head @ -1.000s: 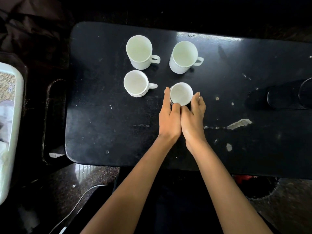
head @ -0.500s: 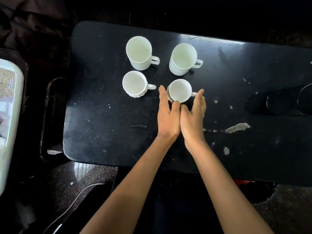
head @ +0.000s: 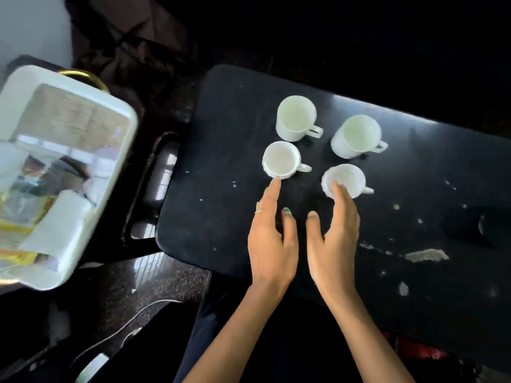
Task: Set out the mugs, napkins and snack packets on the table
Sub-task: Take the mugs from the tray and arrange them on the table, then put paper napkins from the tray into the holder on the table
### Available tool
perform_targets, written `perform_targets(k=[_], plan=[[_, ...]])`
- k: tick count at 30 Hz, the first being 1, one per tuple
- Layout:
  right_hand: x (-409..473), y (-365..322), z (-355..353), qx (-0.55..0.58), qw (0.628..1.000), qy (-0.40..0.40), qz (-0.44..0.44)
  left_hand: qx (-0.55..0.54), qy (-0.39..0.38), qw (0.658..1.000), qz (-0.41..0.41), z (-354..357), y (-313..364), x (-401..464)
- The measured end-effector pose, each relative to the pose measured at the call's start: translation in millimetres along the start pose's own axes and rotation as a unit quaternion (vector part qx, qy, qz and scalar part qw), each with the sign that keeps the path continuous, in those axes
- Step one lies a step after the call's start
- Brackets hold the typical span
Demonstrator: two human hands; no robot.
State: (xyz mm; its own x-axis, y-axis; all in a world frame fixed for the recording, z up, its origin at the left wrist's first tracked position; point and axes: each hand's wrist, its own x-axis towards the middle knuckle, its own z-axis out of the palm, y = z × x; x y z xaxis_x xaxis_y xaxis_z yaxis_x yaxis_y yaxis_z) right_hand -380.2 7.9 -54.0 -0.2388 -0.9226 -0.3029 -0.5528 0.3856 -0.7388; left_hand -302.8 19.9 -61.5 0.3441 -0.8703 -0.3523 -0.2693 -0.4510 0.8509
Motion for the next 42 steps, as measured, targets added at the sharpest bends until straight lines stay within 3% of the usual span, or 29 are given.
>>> perform_targets(k=[11,19,24,32,42], plan=[[-36,-89,111,-0.026,0.980,-0.129,-0.152,-0.021,0.164,0.986,0.017,-132,-29,26],[-80,-156,202,-0.058,0.950,-0.216,-0.220,-0.015,0.289,0.957,-0.011,-237,-73,33],[-91,-176,242,-0.124,0.931,-0.235,-0.250,0.013,0.293,0.955,-0.044,-273,-100,33],[-90,-177,281,-0.316,0.893,-0.199,-0.252,0.053,0.162,0.979,-0.113,-290,-128,39],[-88,-180,294,-0.376,0.882,-0.152,-0.241,0.132,0.155,0.972,-0.117,-290,-132,43]])
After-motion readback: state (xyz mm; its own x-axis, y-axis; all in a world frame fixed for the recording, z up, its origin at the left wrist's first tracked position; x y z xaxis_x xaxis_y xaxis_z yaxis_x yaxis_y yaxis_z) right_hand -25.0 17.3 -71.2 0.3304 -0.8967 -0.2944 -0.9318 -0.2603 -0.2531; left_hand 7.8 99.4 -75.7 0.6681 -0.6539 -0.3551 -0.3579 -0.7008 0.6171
